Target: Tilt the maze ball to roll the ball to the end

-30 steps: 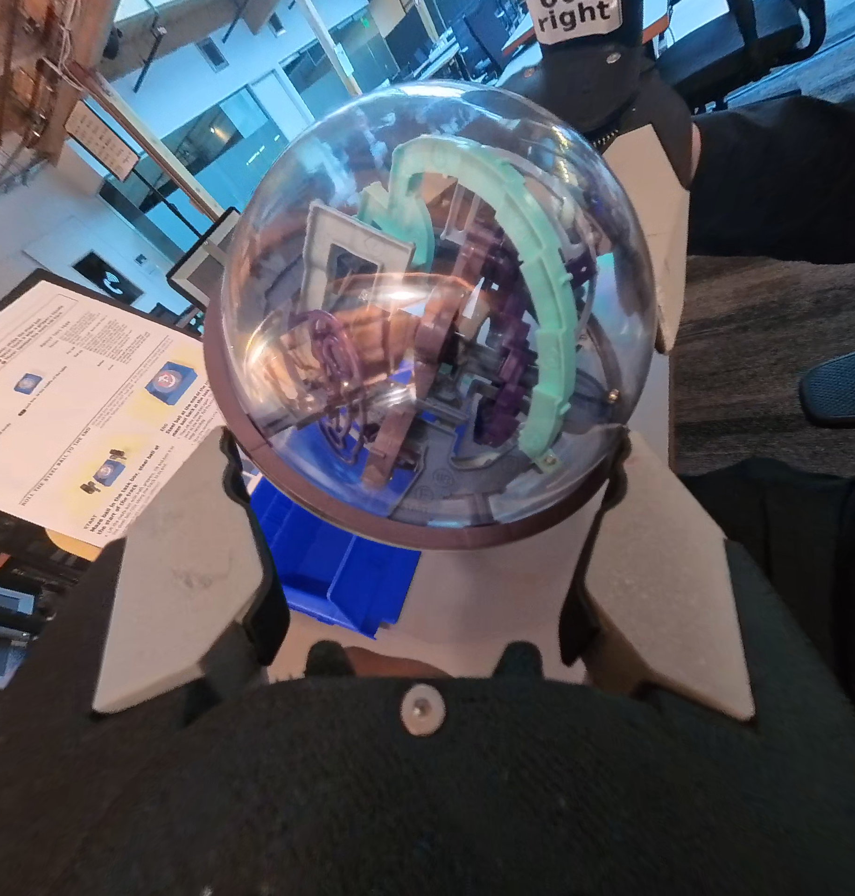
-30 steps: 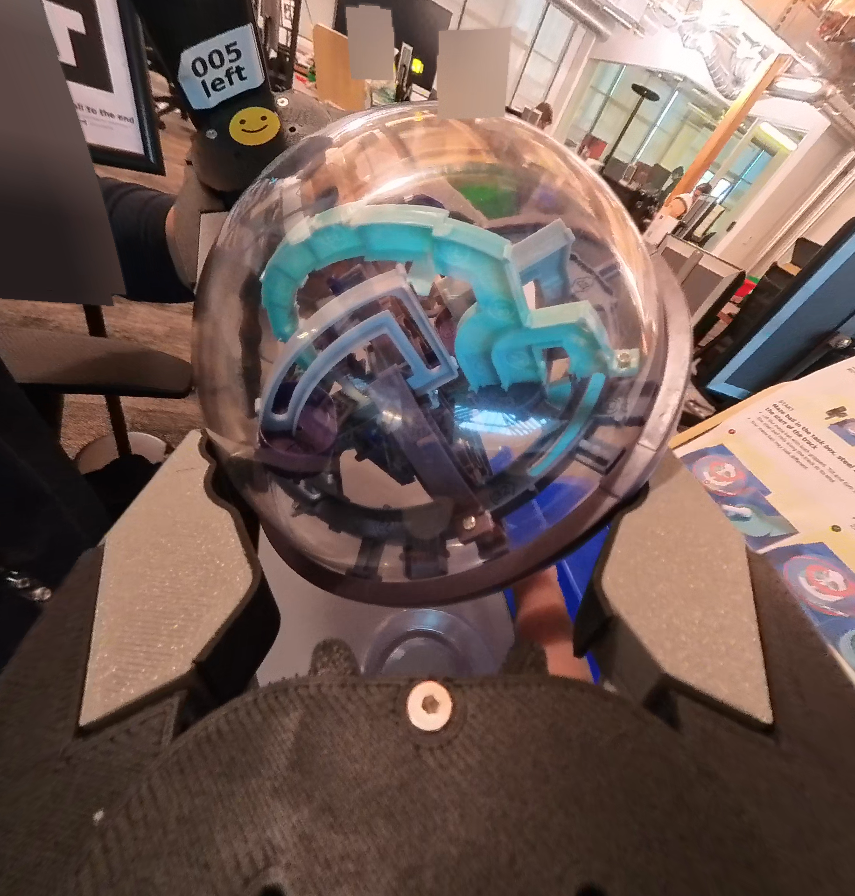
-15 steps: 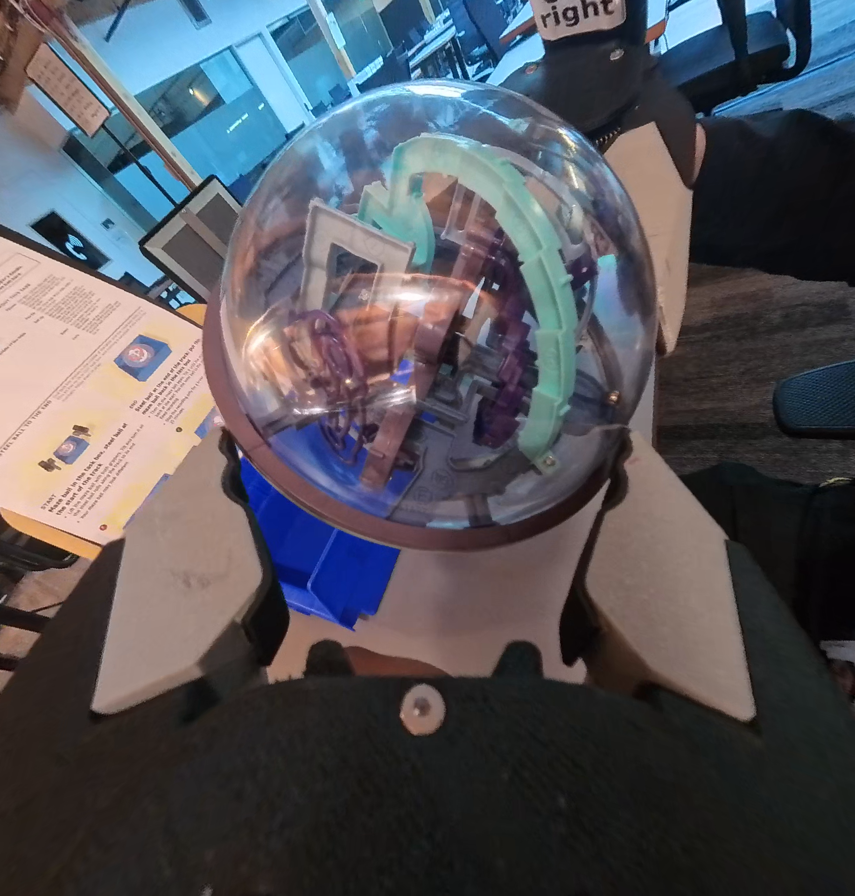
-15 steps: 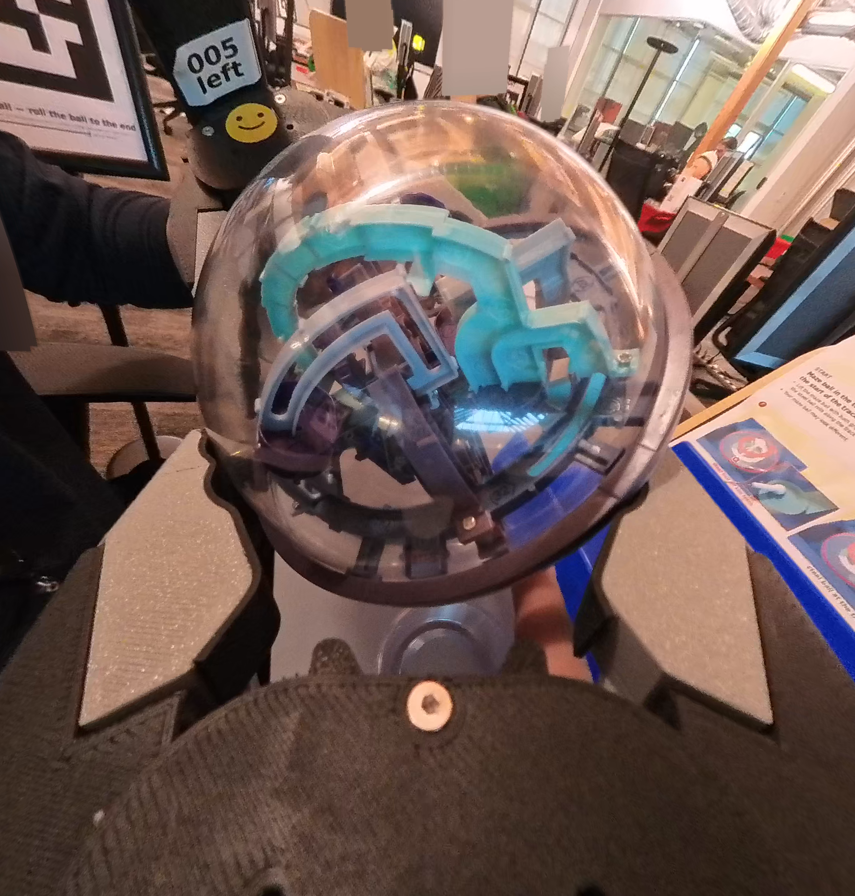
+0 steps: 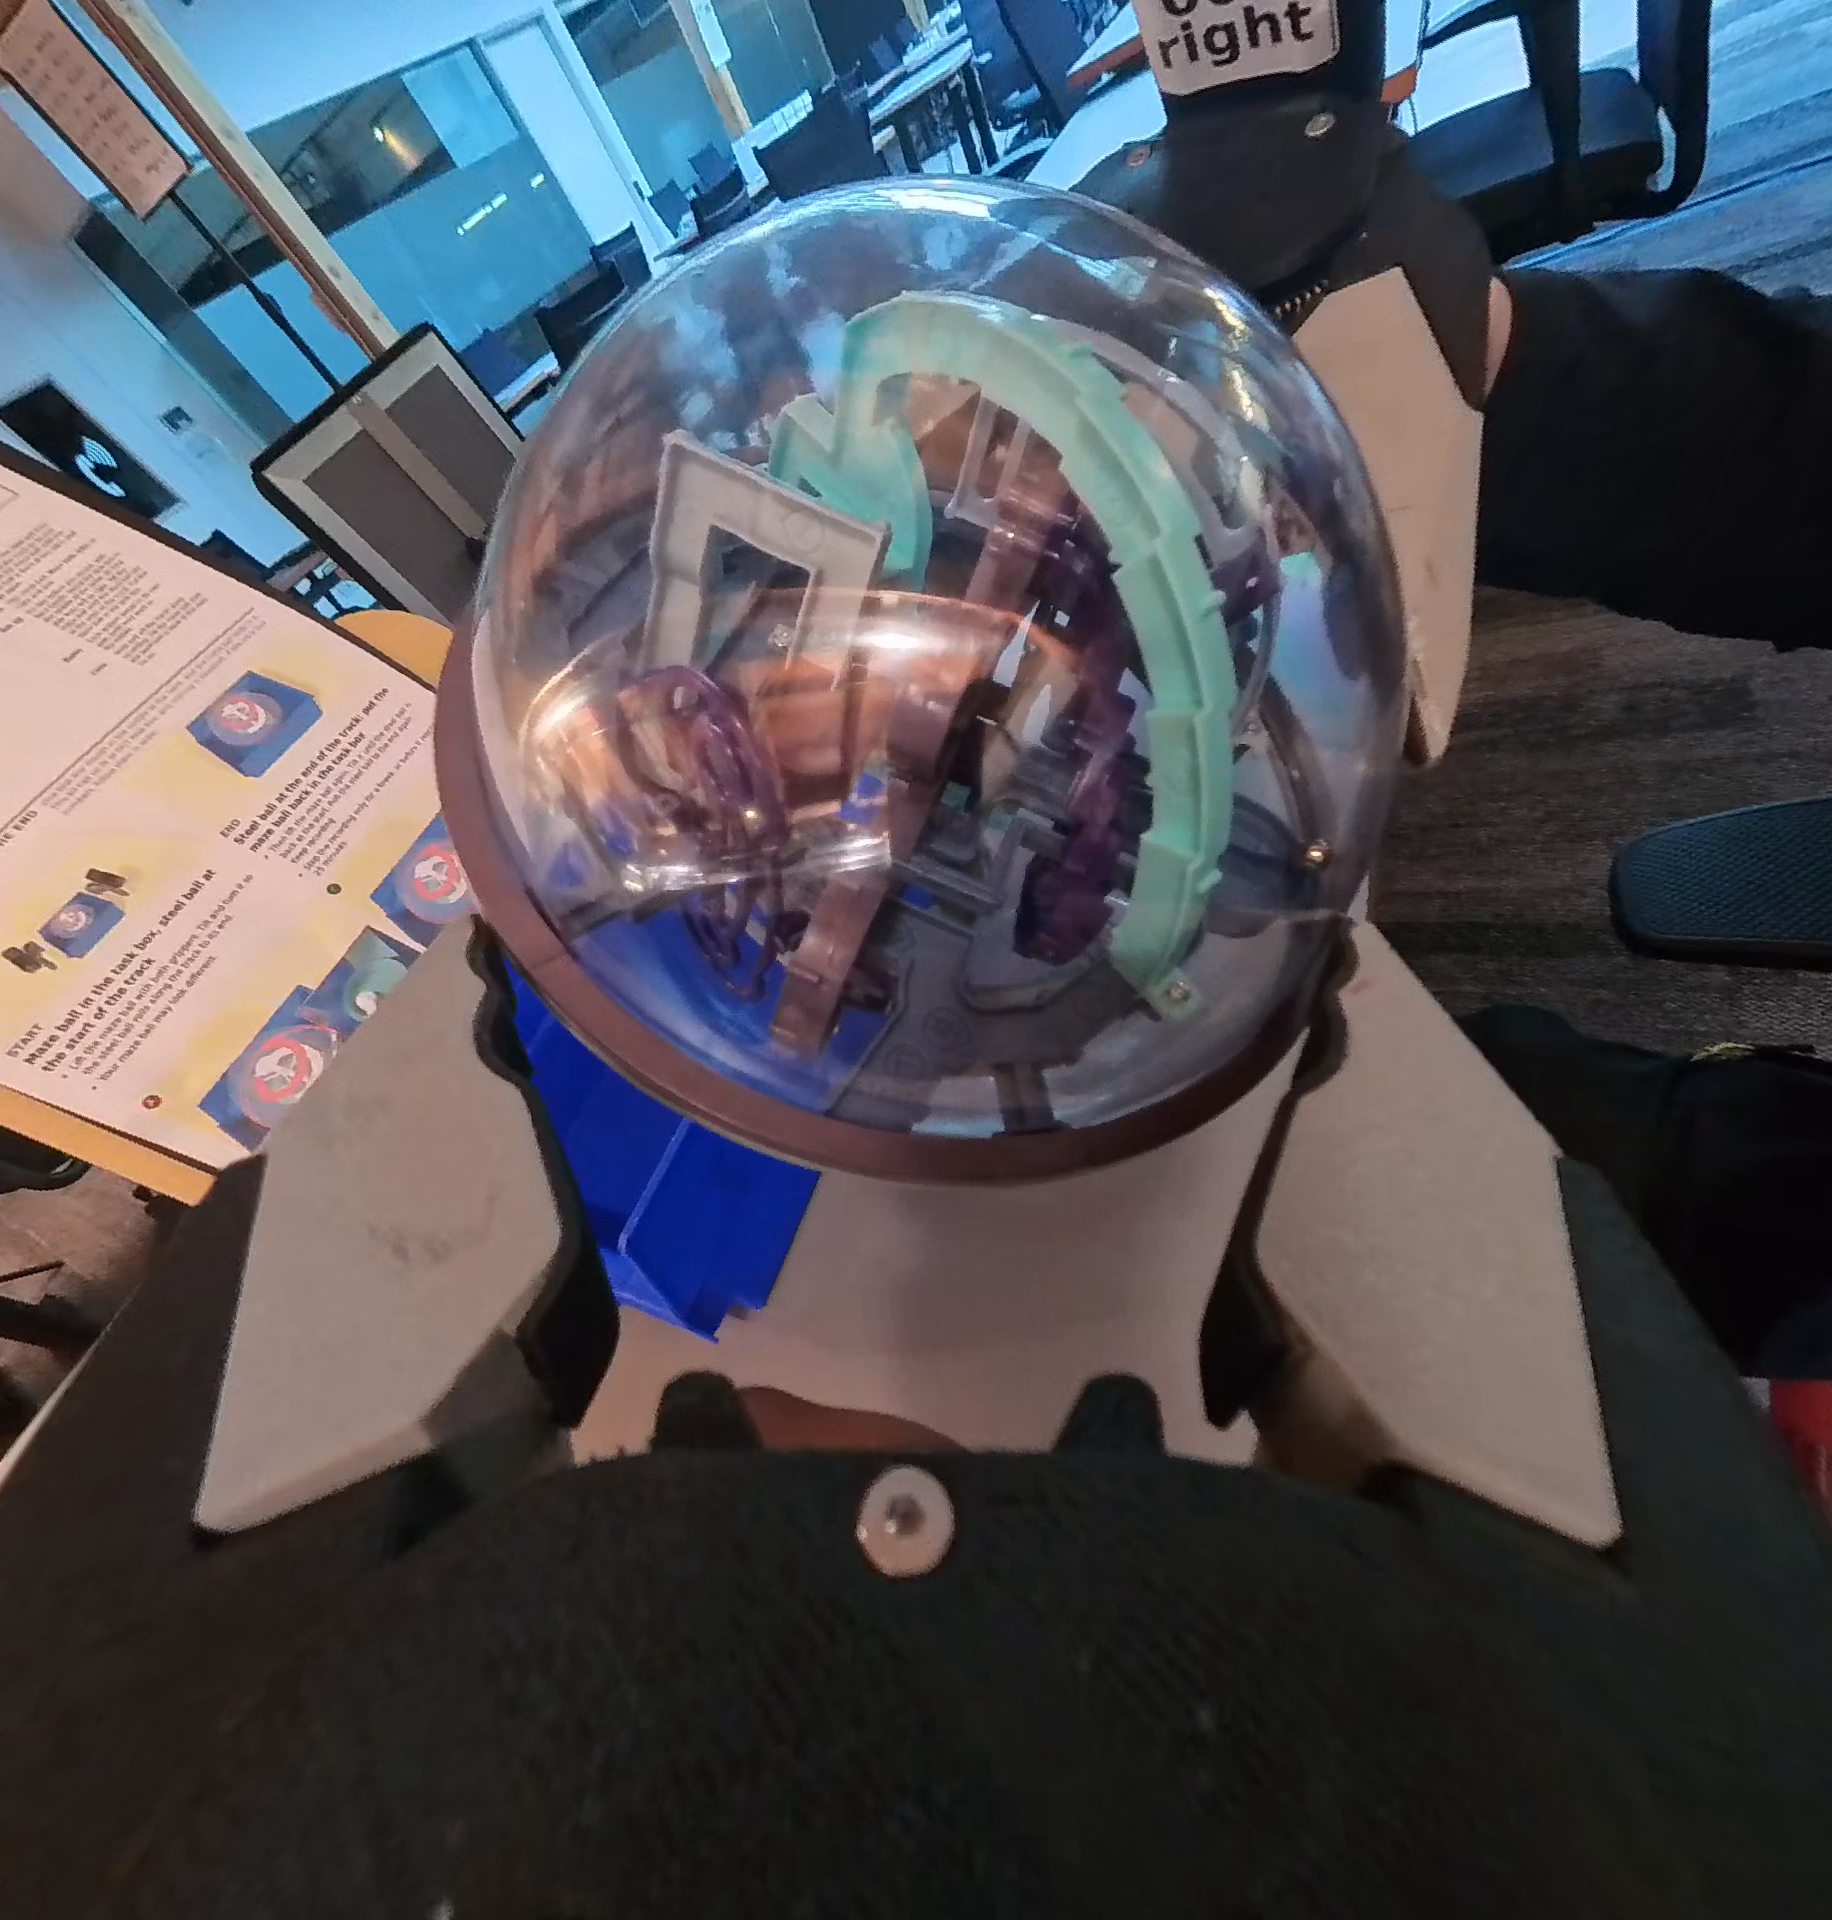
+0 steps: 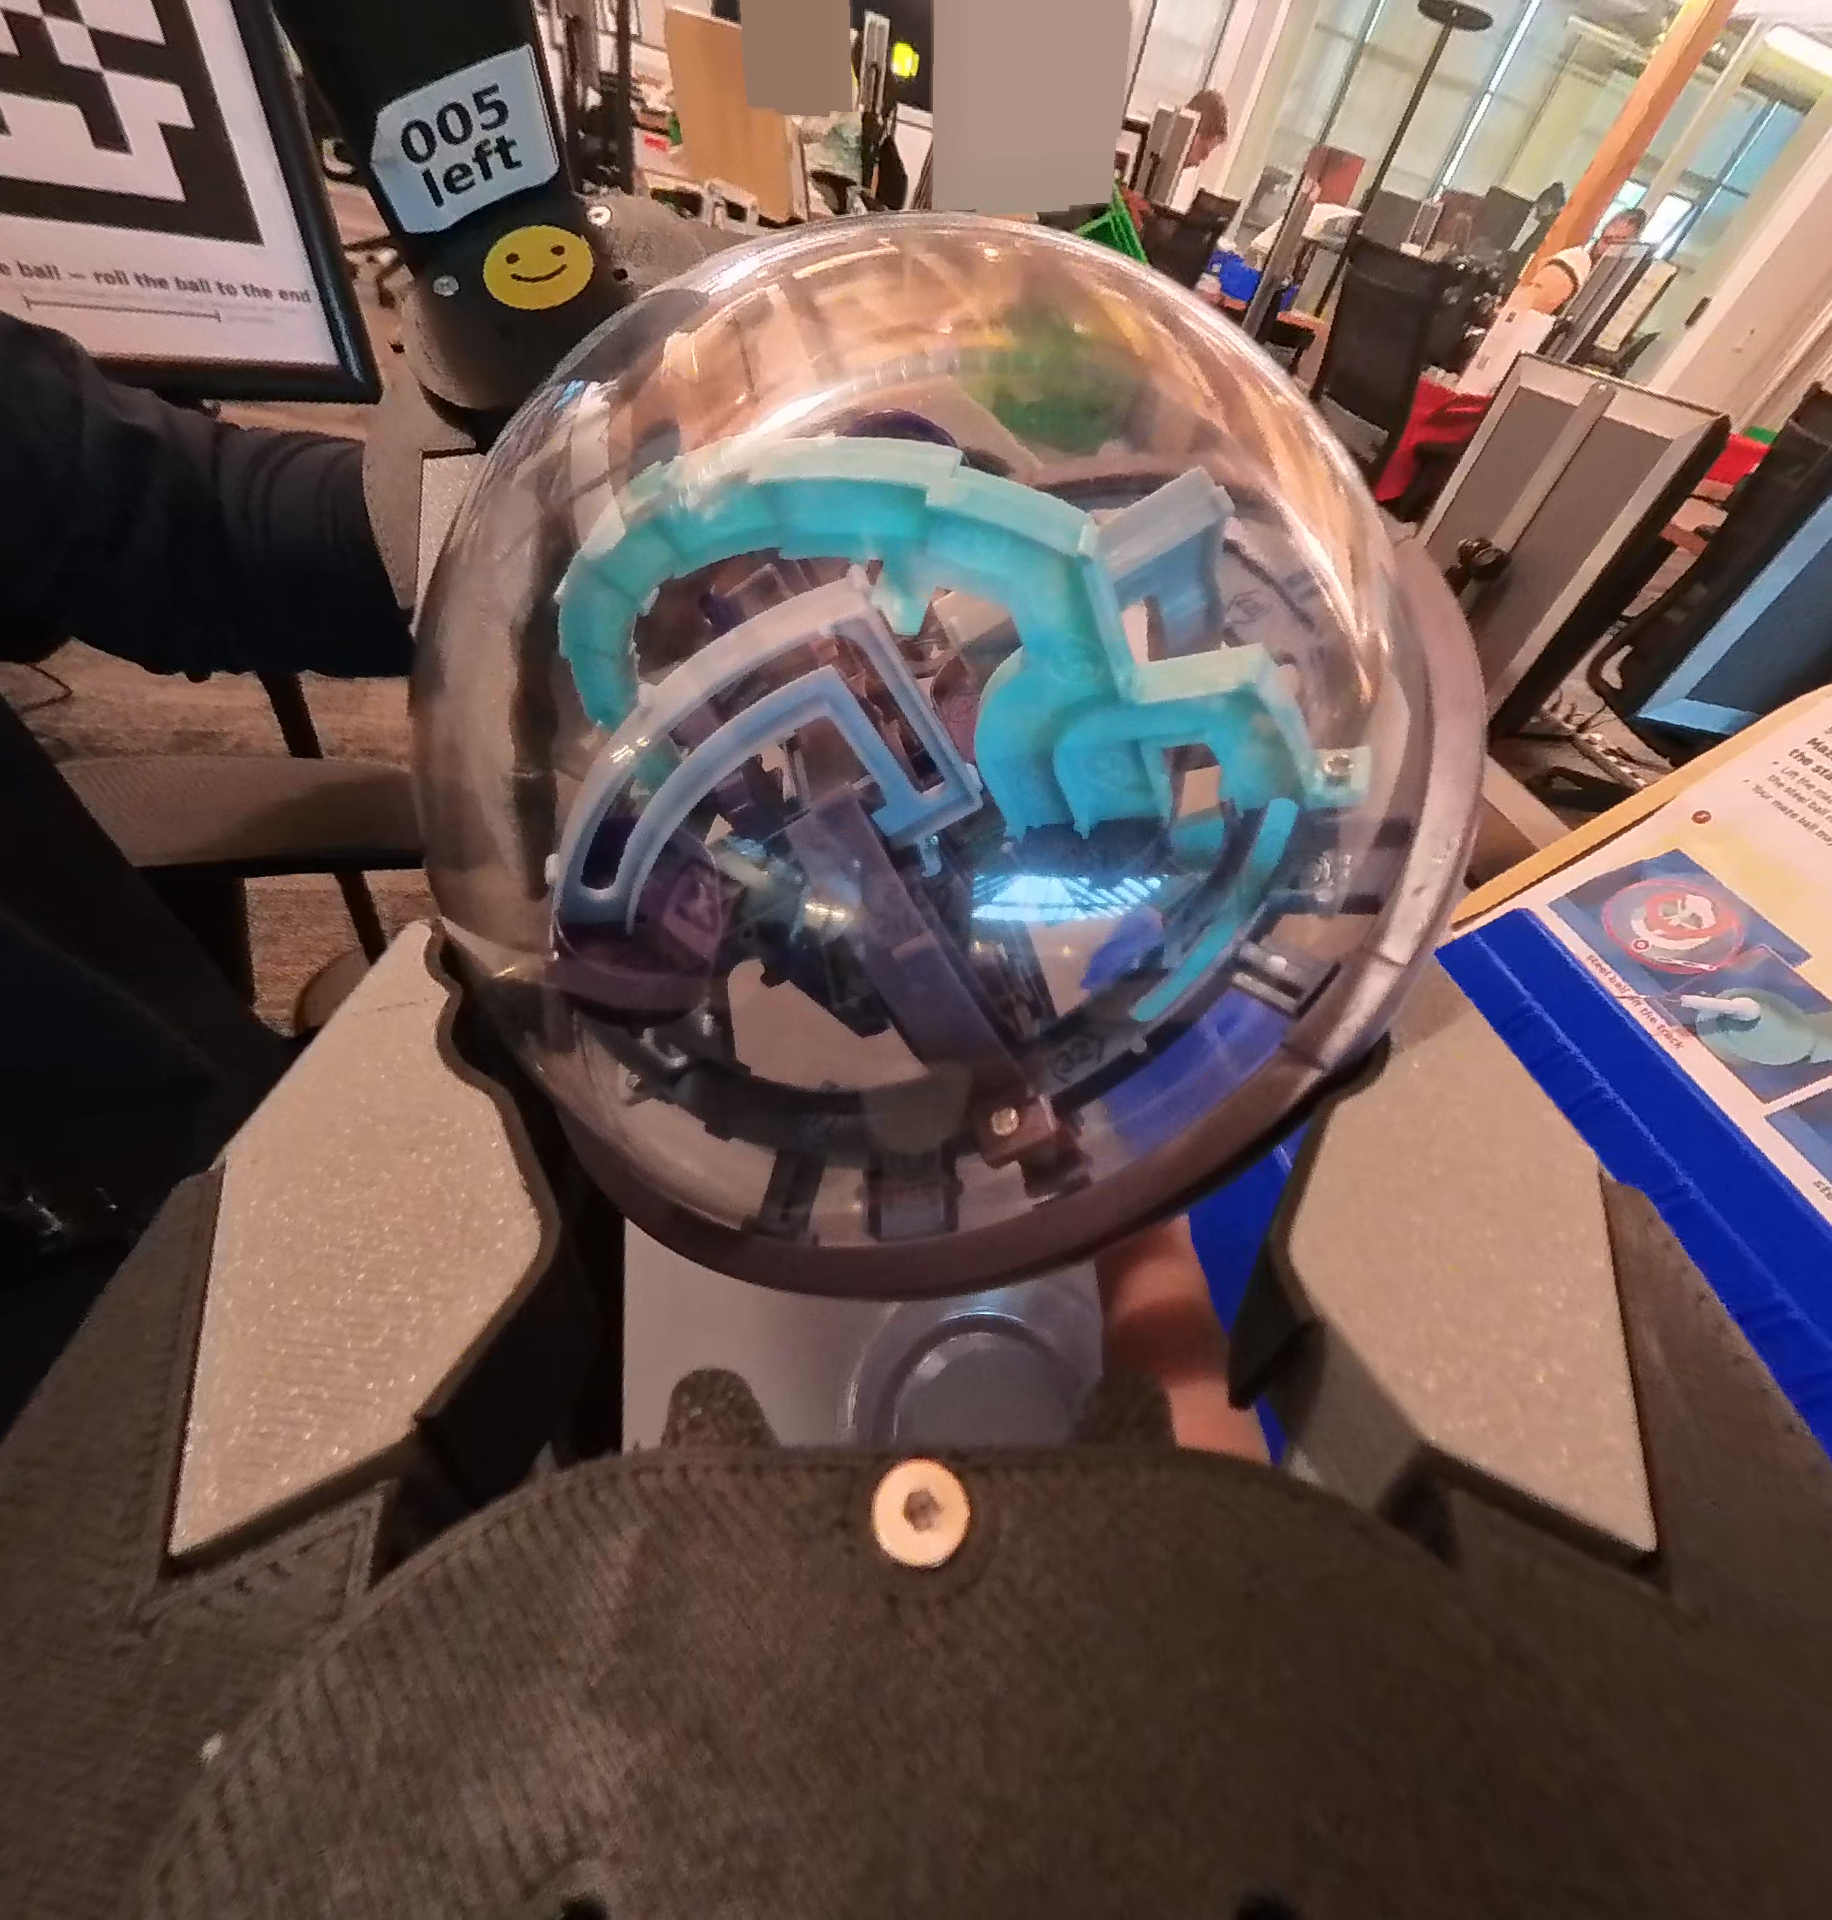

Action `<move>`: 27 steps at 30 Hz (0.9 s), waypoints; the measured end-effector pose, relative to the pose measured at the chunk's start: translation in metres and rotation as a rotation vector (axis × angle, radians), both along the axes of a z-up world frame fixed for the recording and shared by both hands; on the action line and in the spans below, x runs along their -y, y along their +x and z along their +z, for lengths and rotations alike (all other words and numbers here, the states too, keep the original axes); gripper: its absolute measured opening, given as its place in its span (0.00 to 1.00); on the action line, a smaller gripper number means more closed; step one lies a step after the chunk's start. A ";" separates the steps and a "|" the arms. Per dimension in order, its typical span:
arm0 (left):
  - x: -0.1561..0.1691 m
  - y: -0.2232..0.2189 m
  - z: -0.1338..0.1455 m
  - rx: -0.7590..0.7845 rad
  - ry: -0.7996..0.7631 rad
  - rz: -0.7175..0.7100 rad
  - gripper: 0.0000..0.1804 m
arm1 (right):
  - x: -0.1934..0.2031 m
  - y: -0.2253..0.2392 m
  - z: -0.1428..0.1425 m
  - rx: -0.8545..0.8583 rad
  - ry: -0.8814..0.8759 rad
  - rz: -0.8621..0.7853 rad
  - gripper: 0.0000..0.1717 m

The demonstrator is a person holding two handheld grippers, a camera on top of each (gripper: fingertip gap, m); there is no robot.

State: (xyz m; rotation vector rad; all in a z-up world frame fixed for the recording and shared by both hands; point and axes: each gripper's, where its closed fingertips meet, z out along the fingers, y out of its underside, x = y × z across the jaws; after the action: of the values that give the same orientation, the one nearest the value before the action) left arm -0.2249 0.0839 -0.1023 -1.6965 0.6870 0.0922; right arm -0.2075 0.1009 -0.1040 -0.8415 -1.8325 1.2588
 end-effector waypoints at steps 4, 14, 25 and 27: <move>0.000 0.000 0.000 0.015 -0.010 -0.001 0.82 | 0.000 0.000 0.000 0.011 -0.018 0.003 0.92; -0.001 -0.001 -0.001 0.047 -0.039 0.000 0.82 | -0.001 -0.001 -0.002 0.038 -0.054 0.004 0.92; -0.003 -0.003 -0.002 0.108 -0.084 0.005 0.83 | -0.002 -0.004 -0.003 0.090 -0.118 0.001 0.92; -0.004 -0.003 -0.003 0.124 -0.097 0.004 0.83 | -0.002 -0.004 -0.004 0.105 -0.137 0.002 0.92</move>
State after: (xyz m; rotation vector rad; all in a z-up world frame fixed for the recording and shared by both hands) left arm -0.2276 0.0875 -0.1053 -1.7804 0.6030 -0.0442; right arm -0.2117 0.1030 -0.1083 -0.9970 -1.8452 1.3773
